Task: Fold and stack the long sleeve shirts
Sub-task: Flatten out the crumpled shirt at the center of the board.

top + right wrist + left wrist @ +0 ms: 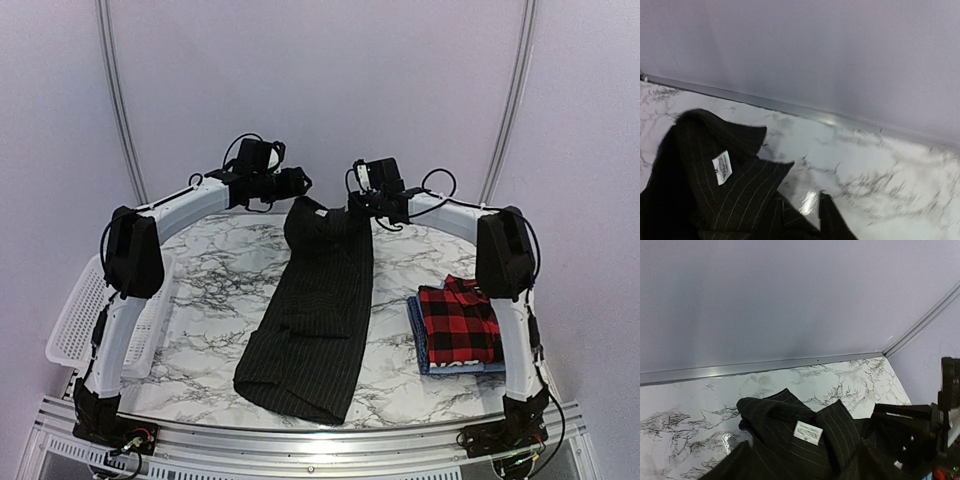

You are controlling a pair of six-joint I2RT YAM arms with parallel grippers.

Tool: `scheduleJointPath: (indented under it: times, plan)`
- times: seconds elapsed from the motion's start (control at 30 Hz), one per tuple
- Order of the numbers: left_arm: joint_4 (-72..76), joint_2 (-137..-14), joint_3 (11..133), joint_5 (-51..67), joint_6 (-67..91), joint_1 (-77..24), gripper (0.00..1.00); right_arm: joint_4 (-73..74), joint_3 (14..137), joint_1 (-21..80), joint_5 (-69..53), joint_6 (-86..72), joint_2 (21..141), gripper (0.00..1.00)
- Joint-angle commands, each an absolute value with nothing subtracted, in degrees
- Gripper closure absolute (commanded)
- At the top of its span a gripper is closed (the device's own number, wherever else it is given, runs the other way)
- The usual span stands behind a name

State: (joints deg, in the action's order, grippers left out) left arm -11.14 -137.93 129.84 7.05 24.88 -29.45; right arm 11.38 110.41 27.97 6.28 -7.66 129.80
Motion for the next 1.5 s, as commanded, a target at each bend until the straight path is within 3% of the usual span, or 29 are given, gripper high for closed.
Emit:
scheduleJointPath:
  times: [0.0, 0.13, 0.23, 0.43, 0.73, 1.17, 1.4, 1.47]
  plan:
    - [-12.0, -138.6, 130.7, 5.1, 25.6, -28.8, 0.01, 17.6, 126.5, 22.8, 4.3, -6.8, 138.7, 0.65]
    - [-12.2, -133.0, 124.0, 4.3, 24.7, -28.7, 0.01, 21.1, 130.0, 22.5, 2.4, -5.5, 139.8, 0.42]
    - [-12.1, -128.3, 115.6, 5.9, 24.7, -29.3, 0.01, 21.2, 124.9, 22.6, 1.7, -5.8, 135.9, 0.35]
    - [-12.1, -117.6, 96.1, 4.8, 22.0, -34.6, 0.02, 17.1, 105.6, 25.0, 0.8, -6.5, 123.4, 0.35]
    - [-11.1, -107.6, 76.4, 4.8, 24.1, -42.2, 0.14, 13.4, 84.6, 31.2, 0.6, -9.3, 109.6, 0.39]
    - [-10.5, -115.7, 80.2, 8.9, 25.9, -47.0, 0.31, 9.5, 69.9, 36.4, -1.8, -14.4, 100.5, 0.41]
    - [-10.1, -118.0, 81.0, 7.6, 27.4, -47.2, 0.48, 9.2, 67.5, 36.5, -1.8, -14.8, 98.6, 0.42]
    - [-10.1, -117.9, 81.0, 7.4, 27.5, -47.3, 0.62, 9.3, 67.3, 36.5, -1.8, -14.8, 98.5, 0.42]
